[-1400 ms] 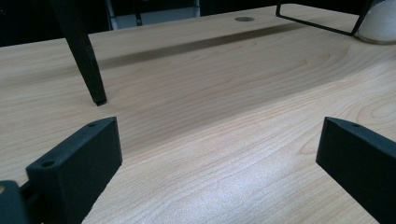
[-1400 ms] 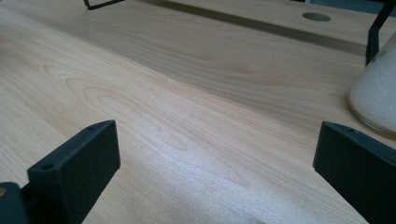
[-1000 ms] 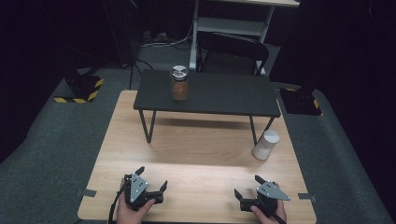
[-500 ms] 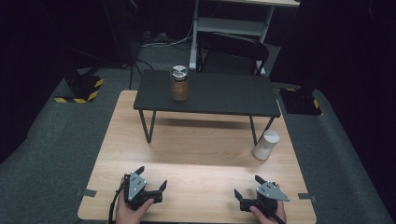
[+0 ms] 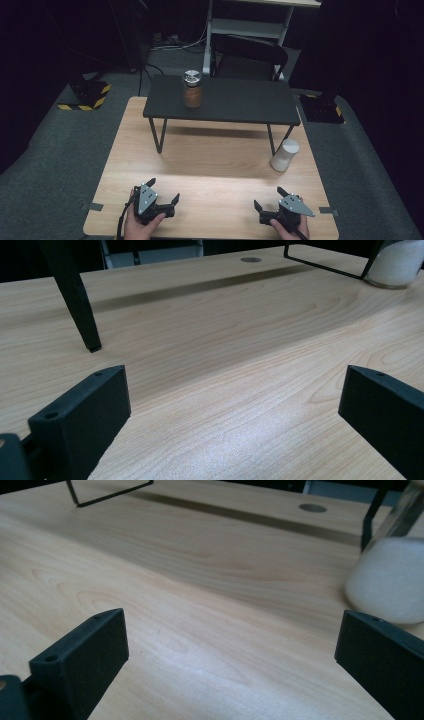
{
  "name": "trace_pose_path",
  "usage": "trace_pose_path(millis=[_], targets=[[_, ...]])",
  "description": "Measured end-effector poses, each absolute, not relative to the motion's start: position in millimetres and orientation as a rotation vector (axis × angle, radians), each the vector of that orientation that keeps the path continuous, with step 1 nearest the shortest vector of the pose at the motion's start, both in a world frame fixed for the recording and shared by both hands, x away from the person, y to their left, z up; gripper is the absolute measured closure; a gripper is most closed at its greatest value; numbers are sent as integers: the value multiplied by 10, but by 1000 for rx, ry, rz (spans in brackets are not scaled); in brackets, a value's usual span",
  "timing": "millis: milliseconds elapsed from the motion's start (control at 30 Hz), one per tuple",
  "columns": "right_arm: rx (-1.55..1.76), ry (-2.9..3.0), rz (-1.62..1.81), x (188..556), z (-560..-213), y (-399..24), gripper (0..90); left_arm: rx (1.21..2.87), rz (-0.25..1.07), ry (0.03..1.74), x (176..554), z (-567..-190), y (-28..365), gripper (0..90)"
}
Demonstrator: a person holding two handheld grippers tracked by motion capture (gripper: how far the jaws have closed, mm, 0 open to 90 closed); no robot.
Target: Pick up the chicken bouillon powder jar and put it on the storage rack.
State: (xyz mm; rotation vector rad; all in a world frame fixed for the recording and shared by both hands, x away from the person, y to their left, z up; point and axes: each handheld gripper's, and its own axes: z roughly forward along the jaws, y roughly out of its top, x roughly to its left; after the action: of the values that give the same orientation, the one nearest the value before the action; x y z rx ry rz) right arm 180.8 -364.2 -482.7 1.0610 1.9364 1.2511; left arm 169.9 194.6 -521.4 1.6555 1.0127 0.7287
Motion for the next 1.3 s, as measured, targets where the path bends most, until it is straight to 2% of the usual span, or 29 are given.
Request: trace_pose_path(millis=[433, 700, 1300], targets=[[1091, 1810, 1252, 1878, -4592, -3661, 3, 1654, 730, 1002, 1688, -5223, 1957, 6], [1122, 1745, 1230, 2068, -4465, -3706, 3, 1648, 725, 1007, 1693, -5225, 1964, 6], [1206, 1642, 1171, 2603, -4527, -3751, 38, 1647, 716, 1011, 1701, -5221, 1976, 6]])
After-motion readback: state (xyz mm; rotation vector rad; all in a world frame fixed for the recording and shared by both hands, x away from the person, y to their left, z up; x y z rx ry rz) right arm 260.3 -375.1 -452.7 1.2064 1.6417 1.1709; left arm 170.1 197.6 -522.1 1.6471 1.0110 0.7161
